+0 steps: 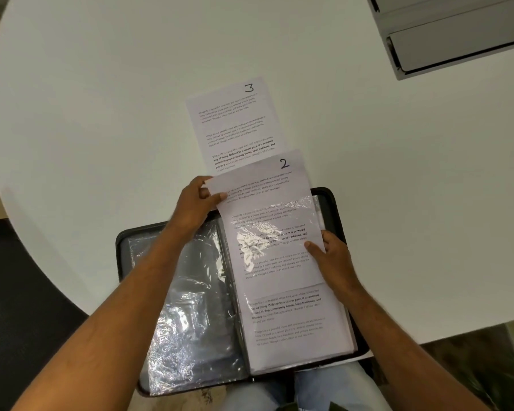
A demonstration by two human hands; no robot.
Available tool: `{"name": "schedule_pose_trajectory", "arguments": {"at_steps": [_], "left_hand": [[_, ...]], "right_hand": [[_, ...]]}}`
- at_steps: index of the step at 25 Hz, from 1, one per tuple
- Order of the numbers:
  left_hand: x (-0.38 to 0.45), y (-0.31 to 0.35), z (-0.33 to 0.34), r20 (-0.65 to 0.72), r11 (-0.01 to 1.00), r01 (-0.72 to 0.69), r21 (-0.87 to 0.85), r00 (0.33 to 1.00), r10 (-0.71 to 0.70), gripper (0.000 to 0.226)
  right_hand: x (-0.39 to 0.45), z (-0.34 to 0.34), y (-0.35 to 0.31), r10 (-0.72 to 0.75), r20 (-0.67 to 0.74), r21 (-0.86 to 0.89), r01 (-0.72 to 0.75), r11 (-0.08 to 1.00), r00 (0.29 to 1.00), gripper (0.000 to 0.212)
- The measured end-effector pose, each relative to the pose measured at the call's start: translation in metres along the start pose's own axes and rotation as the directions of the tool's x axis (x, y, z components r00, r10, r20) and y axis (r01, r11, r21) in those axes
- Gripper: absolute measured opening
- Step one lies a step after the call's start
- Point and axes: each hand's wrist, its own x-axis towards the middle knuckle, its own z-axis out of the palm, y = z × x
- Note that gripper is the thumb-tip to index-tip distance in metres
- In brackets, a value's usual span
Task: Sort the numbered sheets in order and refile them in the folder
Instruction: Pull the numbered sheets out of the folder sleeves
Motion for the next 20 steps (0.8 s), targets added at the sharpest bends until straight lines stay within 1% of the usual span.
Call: {"name": "schedule_pose_trajectory", "arguments": {"at_steps": [2,4,6,8,10,12,14,20], "left_hand": [[-0.008,-0.018,0.002,-0.04,0.997,0.037,0.073,0.999,-0.034,0.019],[-0.01,-0.029,0.005,-0.113,0.984,0.051,0.172,0.993,-0.032,0.006],[-0.007,-0.032,0.008,-0.165,0.976,0.045,0.212,0.986,-0.01,0.009],[-0.004,-0.026,0.009,-0.192,0.977,0.02,0.214,0.981,0.022,0.011],[0.002,-0.018,0.008,-0.233,0.991,0.01,0.131,0.972,0.021,0.012],[0.009,-0.006,0.006,-0.288,1.0,0.026,-0.011,0.957,-0.028,0.011],[0.019,0.006,0.002,-0.333,0.993,0.027,-0.111,0.941,-0.062,0.009],[0.058,0.048,-0.006,-0.39,0.971,-0.041,-0.234,0.919,-0.055,0.011]], "right_hand": [[0.0,0.0,0.001,0.006,-0.001,0.006,-0.006,1.0,1.0,0.022],[-0.001,0.0,-0.001,0.006,-0.002,0.008,-0.006,1.0,1.0,0.023],[-0.001,0.0,-0.004,0.01,0.001,0.001,-0.01,1.0,1.0,0.021],[-0.001,0.0,-0.005,0.023,0.002,0.008,-0.023,1.0,1.0,0.019],[-0.002,-0.001,-0.004,0.026,0.008,0.031,-0.026,0.999,1.0,0.017],[-0.002,-0.001,-0.002,0.023,0.012,0.04,-0.023,0.999,1.0,0.015],[0.0,0.0,-0.002,0.032,0.003,0.064,-0.032,0.997,0.999,0.012],[0.004,-0.001,0.001,0.048,0.023,0.118,-0.051,0.992,0.999,0.011]]}}
